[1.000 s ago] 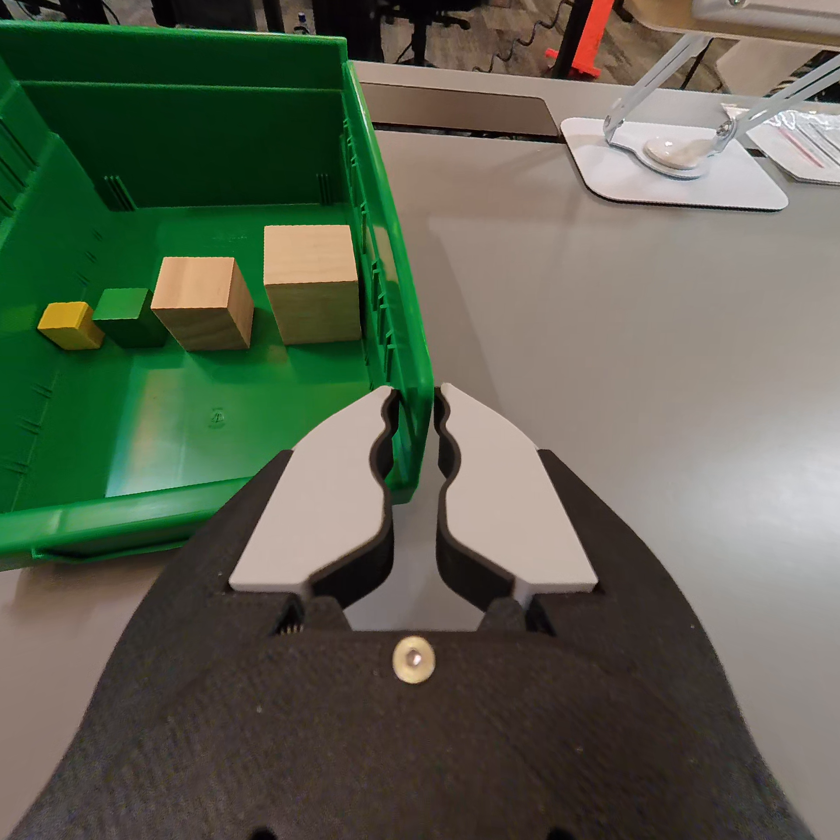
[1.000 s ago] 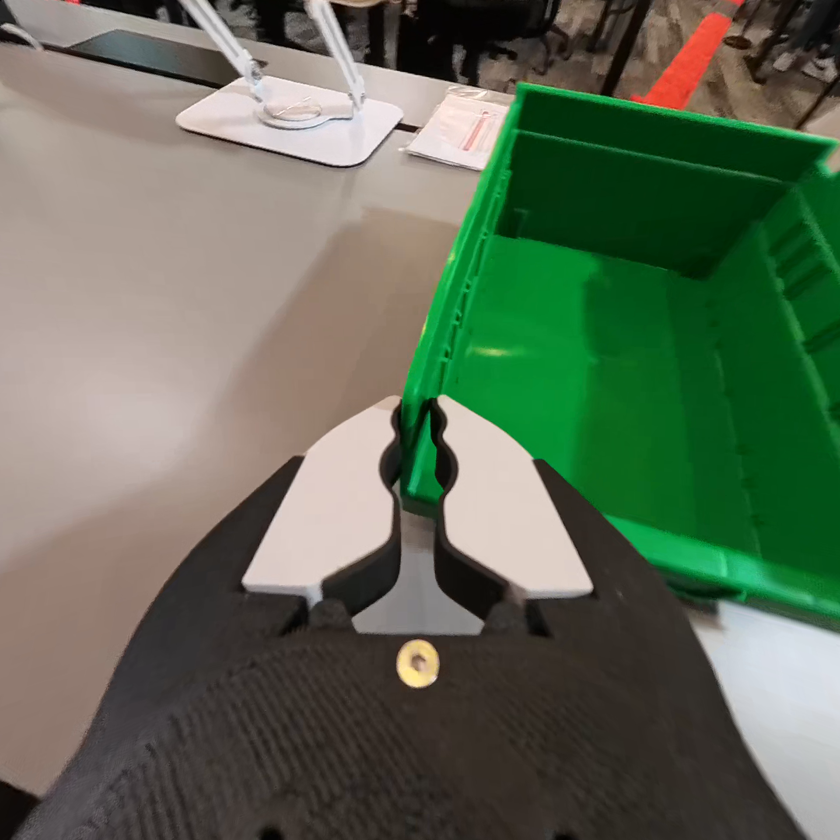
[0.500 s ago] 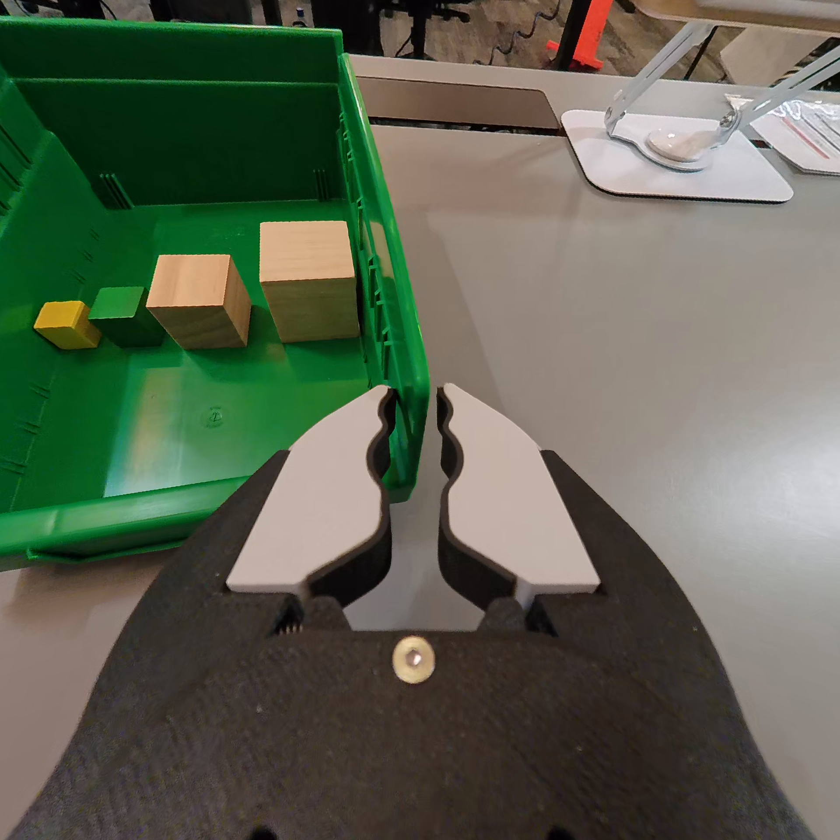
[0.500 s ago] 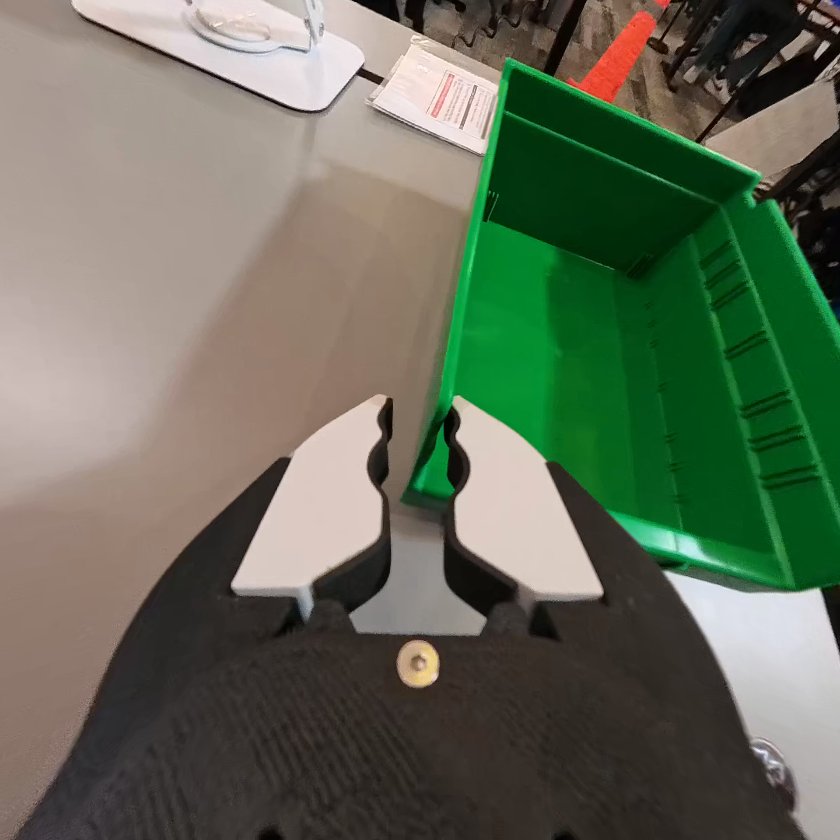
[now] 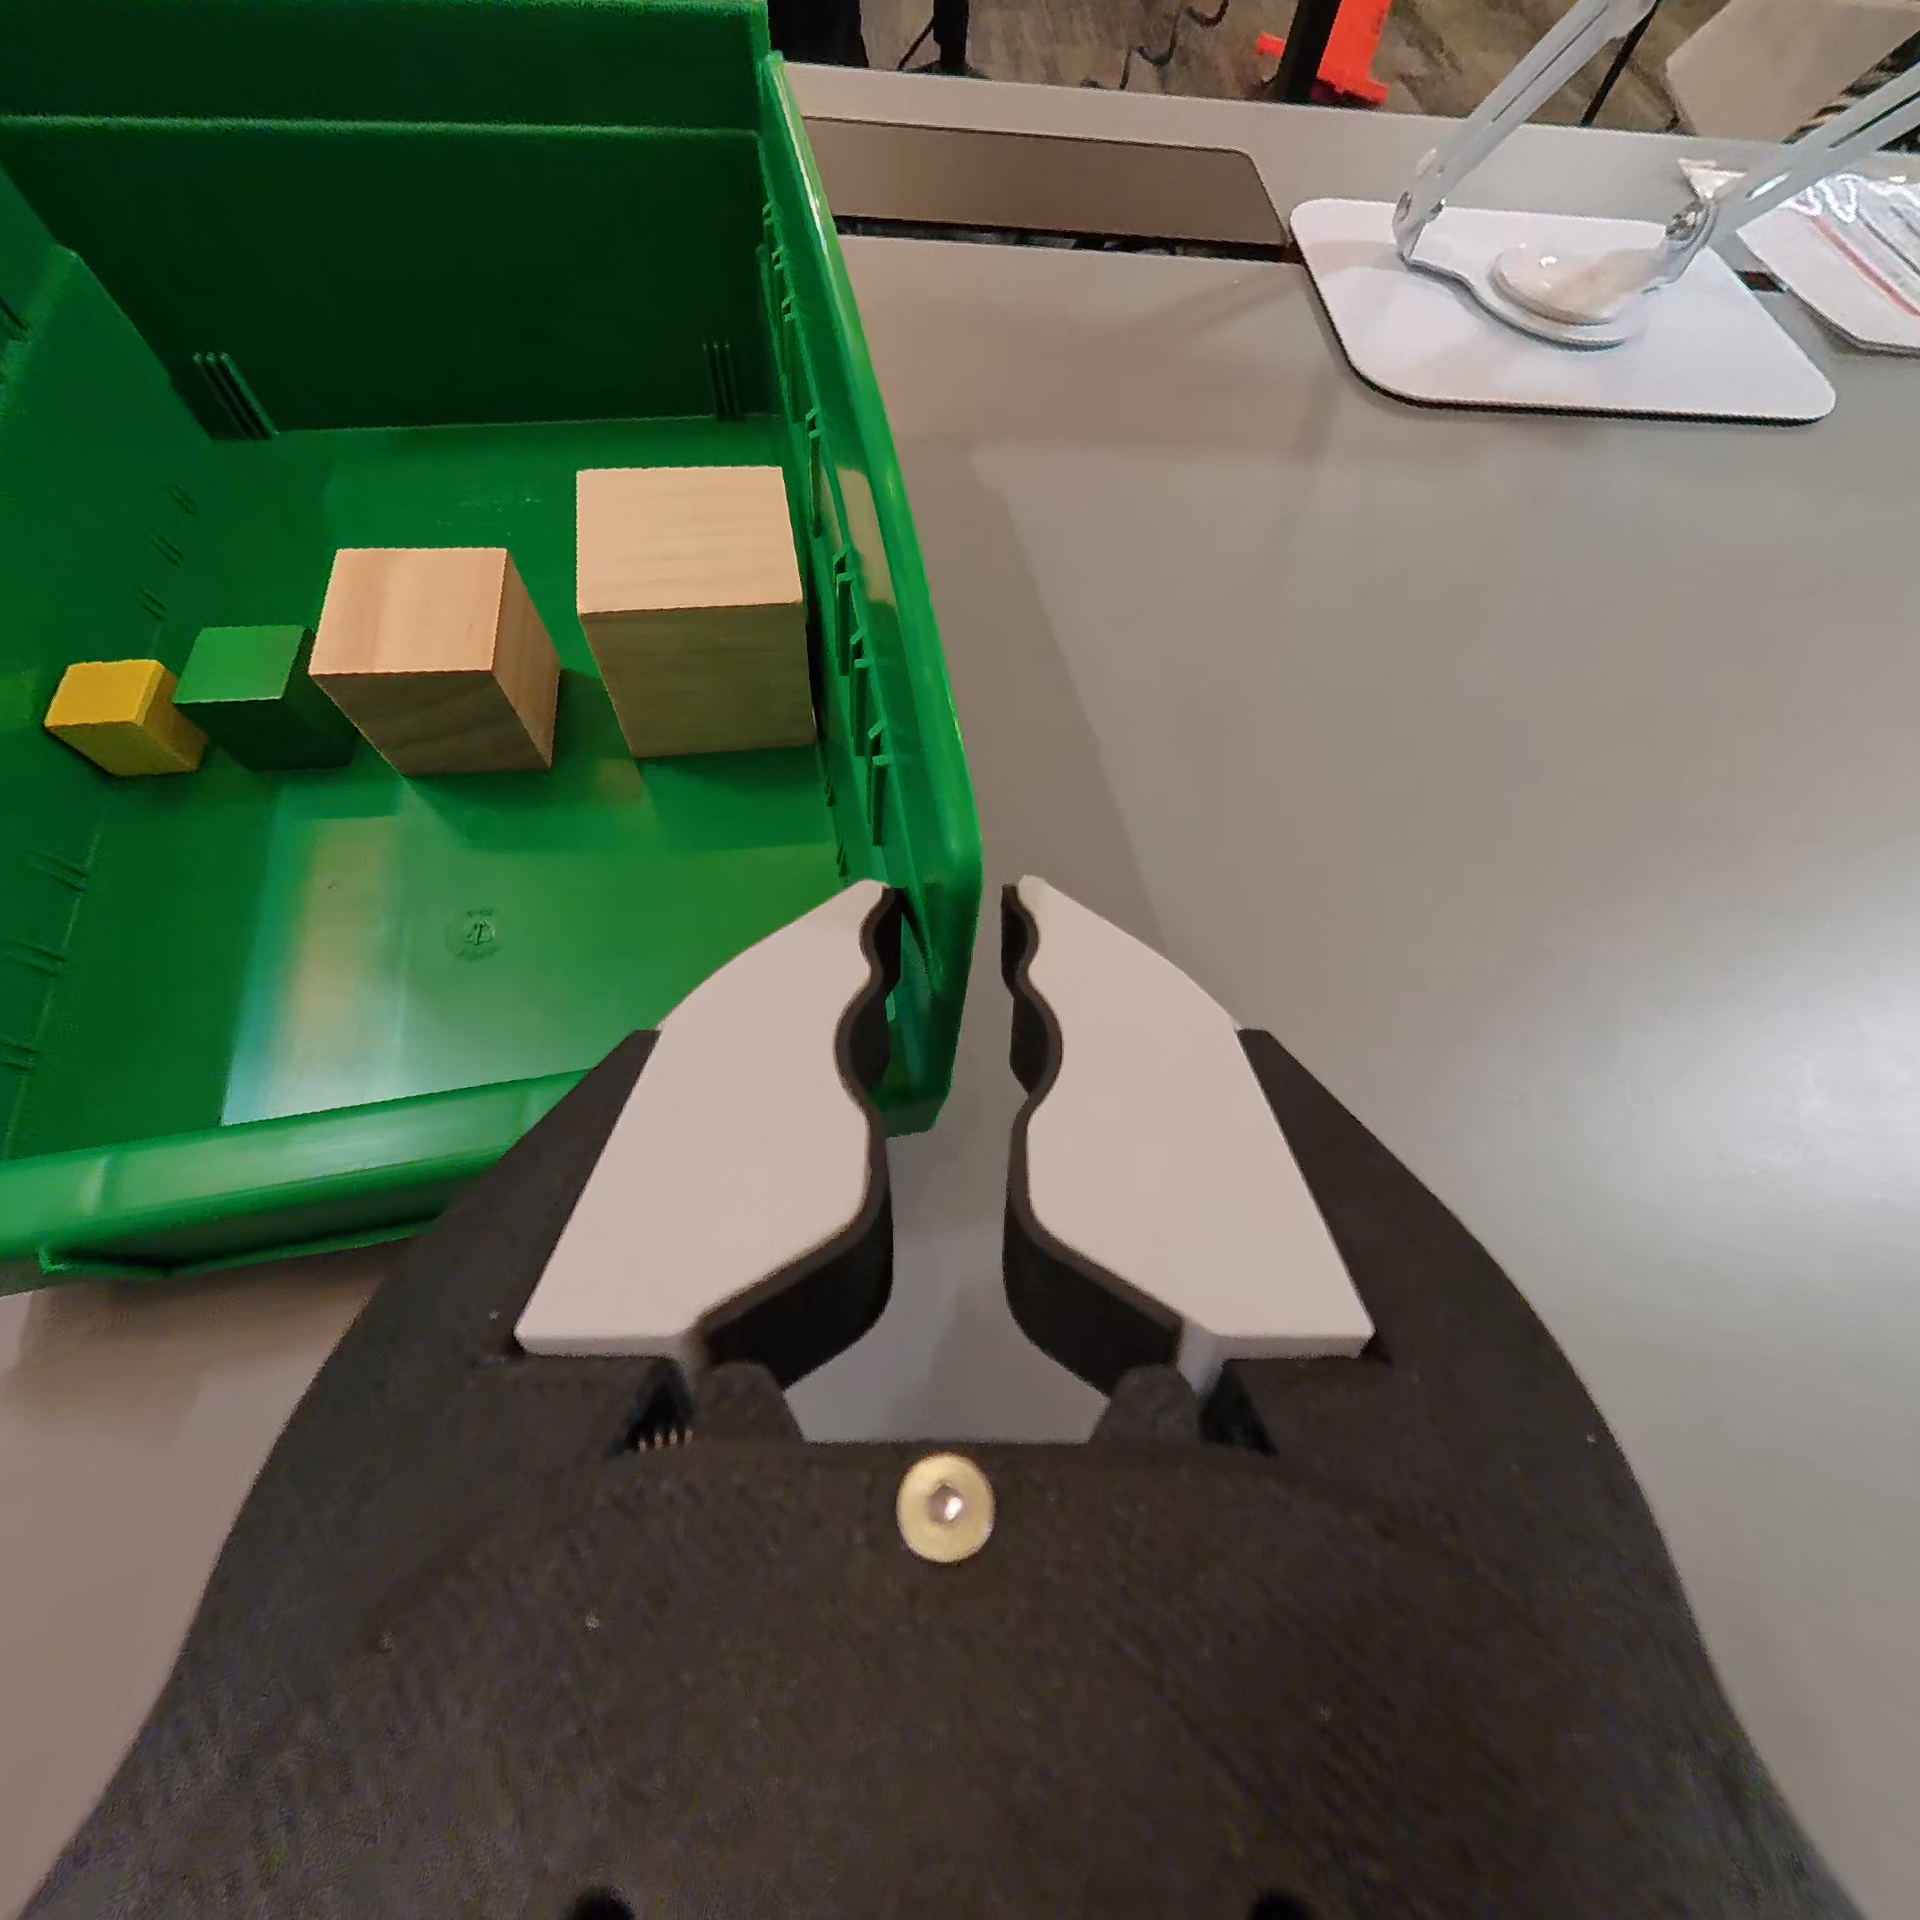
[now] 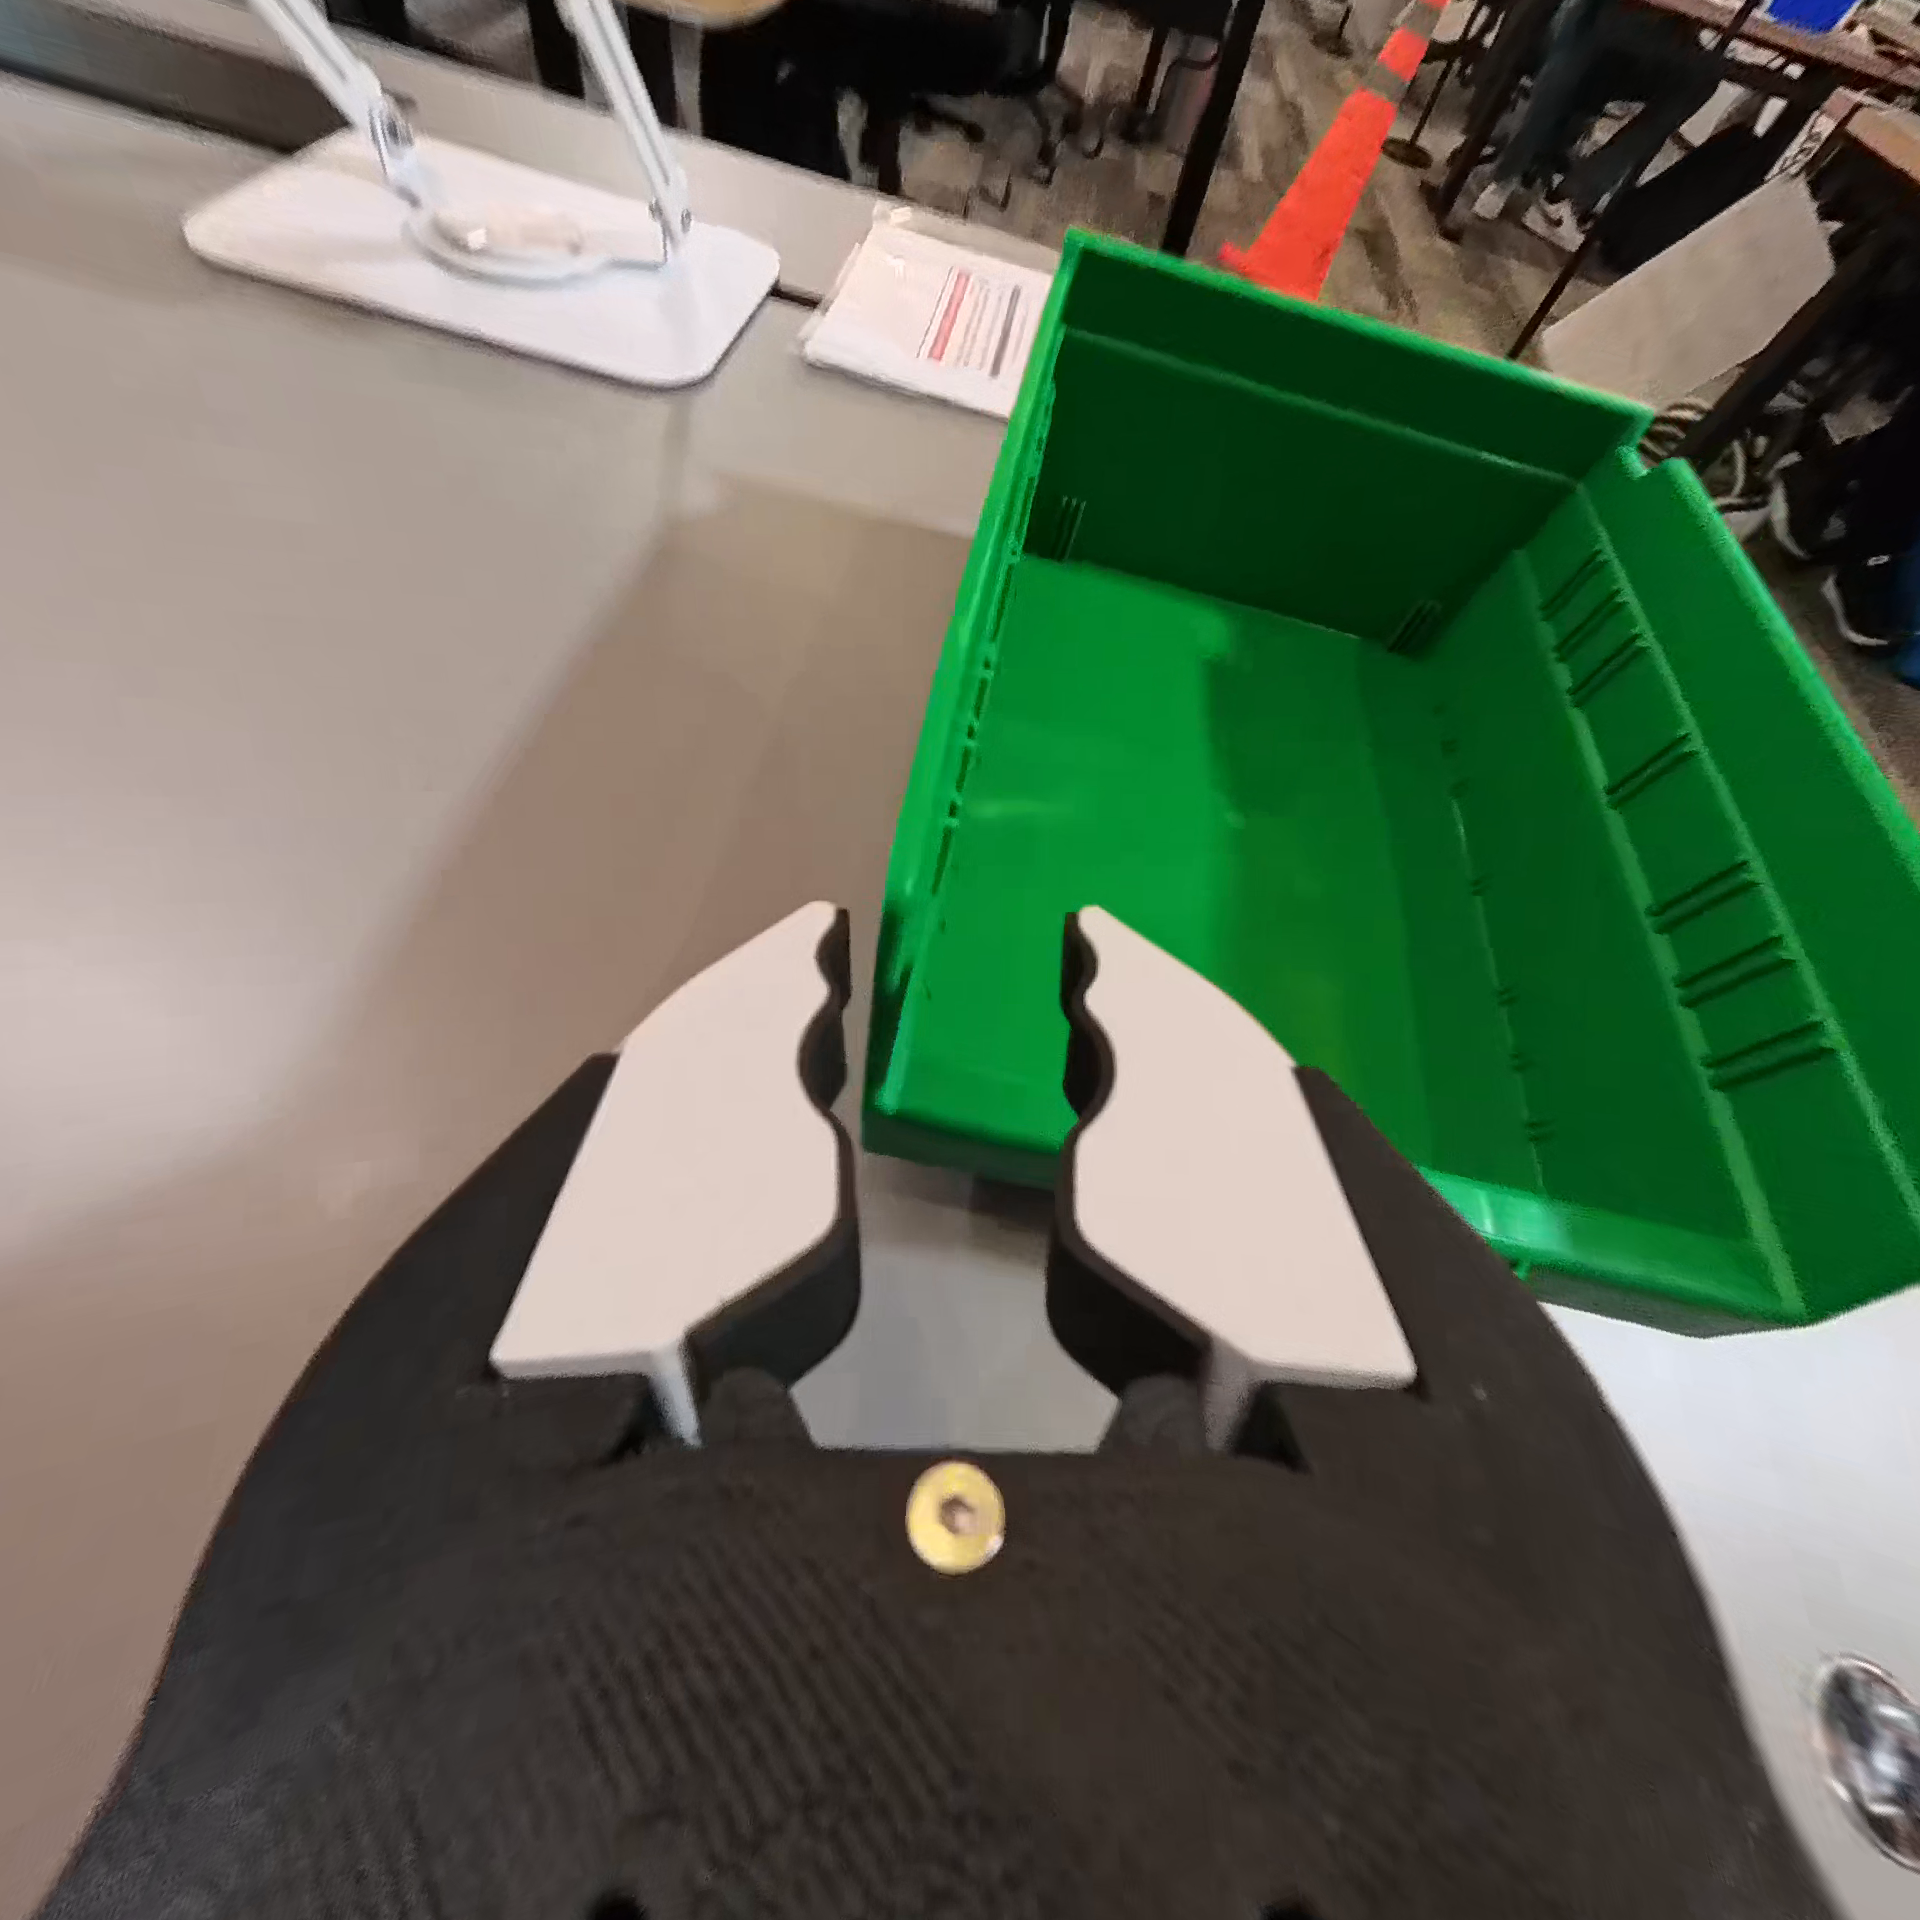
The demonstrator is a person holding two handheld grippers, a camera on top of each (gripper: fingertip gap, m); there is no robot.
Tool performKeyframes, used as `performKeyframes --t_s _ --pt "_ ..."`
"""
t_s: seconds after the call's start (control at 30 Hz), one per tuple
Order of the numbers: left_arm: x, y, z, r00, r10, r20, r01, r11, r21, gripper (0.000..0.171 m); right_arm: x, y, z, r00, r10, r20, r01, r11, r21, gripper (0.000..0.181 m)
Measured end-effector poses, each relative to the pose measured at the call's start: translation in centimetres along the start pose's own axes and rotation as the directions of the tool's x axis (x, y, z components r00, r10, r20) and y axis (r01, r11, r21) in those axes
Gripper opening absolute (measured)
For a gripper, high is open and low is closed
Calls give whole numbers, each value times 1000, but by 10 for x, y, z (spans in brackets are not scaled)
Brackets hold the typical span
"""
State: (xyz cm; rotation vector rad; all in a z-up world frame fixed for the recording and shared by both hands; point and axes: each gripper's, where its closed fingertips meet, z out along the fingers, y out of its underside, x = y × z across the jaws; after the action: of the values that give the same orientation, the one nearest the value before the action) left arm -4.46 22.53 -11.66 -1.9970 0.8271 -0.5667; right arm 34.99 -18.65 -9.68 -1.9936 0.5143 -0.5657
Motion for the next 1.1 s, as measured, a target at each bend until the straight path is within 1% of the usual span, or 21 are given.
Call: performKeyframes --t_s 0.1,0.13,0.27,0.5,0.67,0.77,0.97,1.1 --pt "-3 3 1 1000 -11 6 11 1000 -19 16 3 -15 -7 995 95 22 -97 991 94 49" --pt "-4 3 1 1000 -19 11 19 1000 -21 11 5 -19 -10 992 121 19 -122 985 124 51" --pt "-5 4 -1 999 -34 3 34 999 -33 11 11 -31 -20 987 159 10 -158 967 200 48" --pt "-10 9 -10 999 -43 32 44 998 -49 8 5 -27 -17 993 117 5 -116 978 176 44" --pt "-9 9 -11 998 -63 8 63 997 -42 9 2 -32 -20 997 83 -5 -80 978 195 43" --pt "-9 9 -10 996 -85 -7 85 996 -40 11 0 -31 -18 998 70 6 -70 980 184 43" --pt "-8 11 -7 993 -114 -19 112 992 -51 13 5 -29 -17 993 113 32 -117 975 190 46" --pt "-9 10 -7 993 -119 -16 118 992 -52 16 12 -21 -12 991 126 37 -130 979 157 50"
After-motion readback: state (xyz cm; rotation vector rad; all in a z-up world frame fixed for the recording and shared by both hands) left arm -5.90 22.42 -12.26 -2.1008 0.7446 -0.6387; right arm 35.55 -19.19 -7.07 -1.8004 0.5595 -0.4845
